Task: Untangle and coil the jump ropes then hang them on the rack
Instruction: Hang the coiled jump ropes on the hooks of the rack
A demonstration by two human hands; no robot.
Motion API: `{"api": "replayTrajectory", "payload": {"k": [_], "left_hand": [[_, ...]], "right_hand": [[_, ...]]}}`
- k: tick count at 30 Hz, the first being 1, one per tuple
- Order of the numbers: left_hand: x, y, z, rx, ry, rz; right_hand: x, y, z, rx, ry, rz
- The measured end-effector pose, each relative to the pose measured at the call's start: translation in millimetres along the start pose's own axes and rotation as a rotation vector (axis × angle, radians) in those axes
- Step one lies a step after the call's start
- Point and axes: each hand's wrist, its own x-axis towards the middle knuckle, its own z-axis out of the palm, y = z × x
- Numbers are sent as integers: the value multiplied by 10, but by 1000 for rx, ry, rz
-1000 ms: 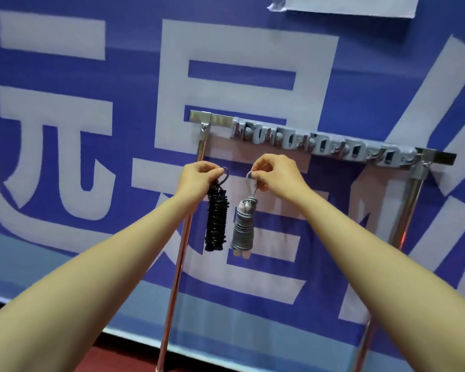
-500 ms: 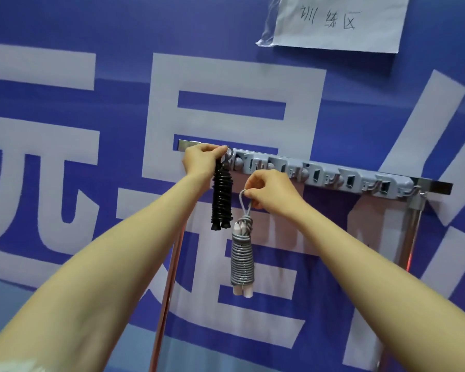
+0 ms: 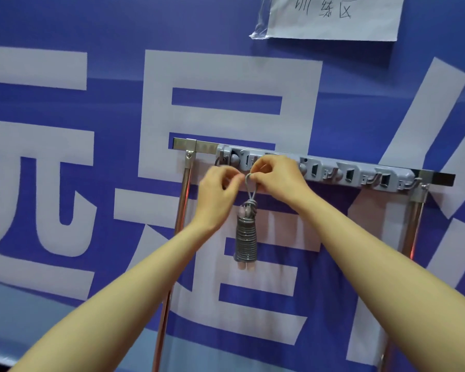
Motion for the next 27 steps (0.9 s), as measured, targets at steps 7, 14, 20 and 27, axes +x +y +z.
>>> {"api": "replayTrajectory", "payload": {"k": [7,14,20,27], "left_hand": [[256,164,155,-261,-140,-319],[479,172,229,-243,-98,-391],[588,170,296,-109,-93,-357],[375,69,316,87,-168,-235]], "right_hand": [[189,-68,-178,18,91,24],[288,69,-81,143,20,180],[320,57,14,109,153,269],[128,137,231,65,164,246]]}}
